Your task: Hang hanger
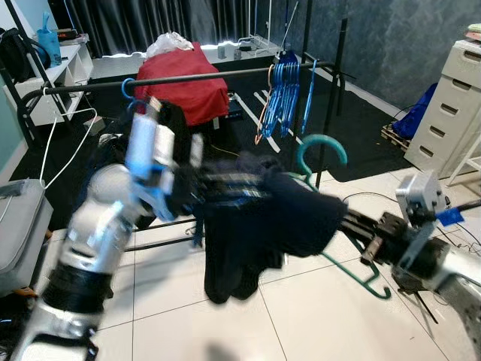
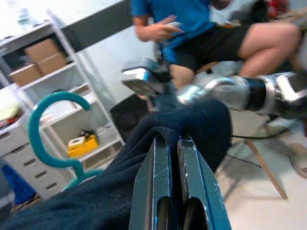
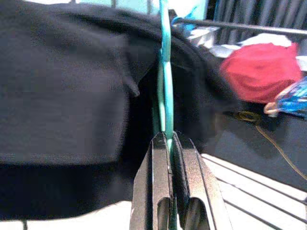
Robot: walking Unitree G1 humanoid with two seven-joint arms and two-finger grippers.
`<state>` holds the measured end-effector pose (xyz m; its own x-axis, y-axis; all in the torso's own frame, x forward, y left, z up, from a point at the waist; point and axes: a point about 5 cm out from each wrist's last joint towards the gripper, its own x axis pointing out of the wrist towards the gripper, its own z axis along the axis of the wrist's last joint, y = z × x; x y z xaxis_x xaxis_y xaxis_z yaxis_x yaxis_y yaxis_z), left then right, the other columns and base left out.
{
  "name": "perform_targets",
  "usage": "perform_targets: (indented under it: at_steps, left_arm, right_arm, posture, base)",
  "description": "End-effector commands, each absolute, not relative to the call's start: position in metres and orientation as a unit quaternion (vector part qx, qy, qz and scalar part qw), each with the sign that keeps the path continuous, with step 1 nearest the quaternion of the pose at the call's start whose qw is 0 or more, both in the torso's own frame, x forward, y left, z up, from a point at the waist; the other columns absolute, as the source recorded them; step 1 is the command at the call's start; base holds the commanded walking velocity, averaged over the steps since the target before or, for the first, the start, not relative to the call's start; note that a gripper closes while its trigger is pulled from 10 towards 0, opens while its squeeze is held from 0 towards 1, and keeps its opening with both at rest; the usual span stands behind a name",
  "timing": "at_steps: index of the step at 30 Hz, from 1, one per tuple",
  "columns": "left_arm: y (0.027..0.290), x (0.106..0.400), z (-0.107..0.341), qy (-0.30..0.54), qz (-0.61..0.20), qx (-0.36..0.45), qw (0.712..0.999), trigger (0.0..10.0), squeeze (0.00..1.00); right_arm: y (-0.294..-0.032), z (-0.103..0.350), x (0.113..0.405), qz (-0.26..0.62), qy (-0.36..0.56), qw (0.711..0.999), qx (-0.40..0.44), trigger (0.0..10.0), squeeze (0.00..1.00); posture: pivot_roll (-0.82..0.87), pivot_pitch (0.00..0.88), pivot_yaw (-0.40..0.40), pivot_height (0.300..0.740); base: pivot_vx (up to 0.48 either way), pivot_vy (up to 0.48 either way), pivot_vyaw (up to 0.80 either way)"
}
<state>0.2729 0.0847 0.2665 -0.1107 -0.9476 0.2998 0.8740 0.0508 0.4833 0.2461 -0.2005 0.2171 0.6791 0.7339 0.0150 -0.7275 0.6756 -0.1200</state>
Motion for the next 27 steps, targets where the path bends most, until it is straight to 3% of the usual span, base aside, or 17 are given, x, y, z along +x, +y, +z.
perform_targets:
  at_steps: [1, 4, 6, 7, 12, 14, 19, 21, 22, 27]
  left_arm:
    - [0.074, 0.268, 0.266, -0.297, -0.69, 0.047, 0.659, 10.0, 0.0]
    - [0.051, 0.27, 0.272, -0.315, -0.656, -0.03, 0.686, 10.0, 0.0]
    - [0.043, 0.283, 0.289, -0.334, -0.586, -0.133, 0.726, 10.0, 0.0]
    - [0.043, 0.283, 0.289, -0.334, -0.586, -0.133, 0.726, 10.0, 0.0]
    - [0.052, 0.293, 0.293, -0.333, -0.543, -0.174, 0.751, 10.0, 0.0]
    - [0.057, 0.298, 0.291, -0.331, -0.518, -0.168, 0.77, 10.0, 0.0]
    - [0.062, 0.304, 0.287, -0.324, -0.49, -0.157, 0.794, 10.0, 0.0]
    - [0.063, 0.305, 0.286, -0.321, -0.482, -0.154, 0.8, 10.0, 0.0]
    - [0.066, 0.31, 0.281, -0.313, -0.461, -0.14, 0.819, 10.0, 0.0]
    - [0.069, 0.315, 0.277, -0.305, -0.443, -0.133, 0.833, 10.0, 0.0]
  right_arm:
    - [-0.183, 0.212, 0.244, 0.43, -0.018, 0.9, -0.066, 10.0, 0.0]
    - [-0.149, 0.172, 0.233, 0.496, 0.079, 0.859, -0.1, 10.0, 0.0]
    - [-0.128, 0.146, 0.219, 0.538, 0.136, 0.824, -0.114, 10.0, 0.0]
    - [-0.128, 0.146, 0.219, 0.538, 0.136, 0.824, -0.114, 10.0, 0.0]
    - [-0.131, 0.161, 0.232, 0.49, 0.094, 0.86, -0.111, 10.0, 0.0]
    - [-0.137, 0.173, 0.244, 0.447, 0.059, 0.887, -0.101, 10.0, 0.0]
    - [-0.141, 0.183, 0.252, 0.409, 0.022, 0.907, -0.097, 10.0, 0.0]
    - [-0.141, 0.185, 0.253, 0.403, 0.015, 0.91, -0.096, 10.0, 0.0]
    - [-0.139, 0.192, 0.252, 0.404, -0.002, 0.911, -0.084, 10.0, 0.0]
    - [-0.136, 0.196, 0.249, 0.417, -0.01, 0.905, -0.081, 10.0, 0.0]
  posture:
    - [-0.24, 0.0, 0.06, 0.74]
    - [-0.24, 0.0, 0.056, 0.74]
    - [-0.23, 0.0, 0.059, 0.74]
    - [-0.23, 0.0, 0.059, 0.74]
    - [-0.23, 0.0, 0.064, 0.74]
    - [-0.23, 0.0, 0.064, 0.74]
    - [-0.23, 0.0, 0.064, 0.74]
    - [-0.23, 0.0, 0.064, 0.74]
    - [-0.23, 0.0, 0.064, 0.74]
    - [-0.23, 0.0, 0.065, 0.74]
  base:
    - [0.0, 0.0, 0.0]
    - [0.0, 0.0, 0.0]
    - [0.0, 0.0, 0.0]
    - [0.0, 0.0, 0.0]
    - [0.0, 0.0, 0.0]
    - [0.0, 0.0, 0.0]
    - [0.0, 0.0, 0.0]
    - [0.0, 0.0, 0.0]
    - [0.0, 0.0, 0.0]
    - [0.0, 0.0, 0.0]
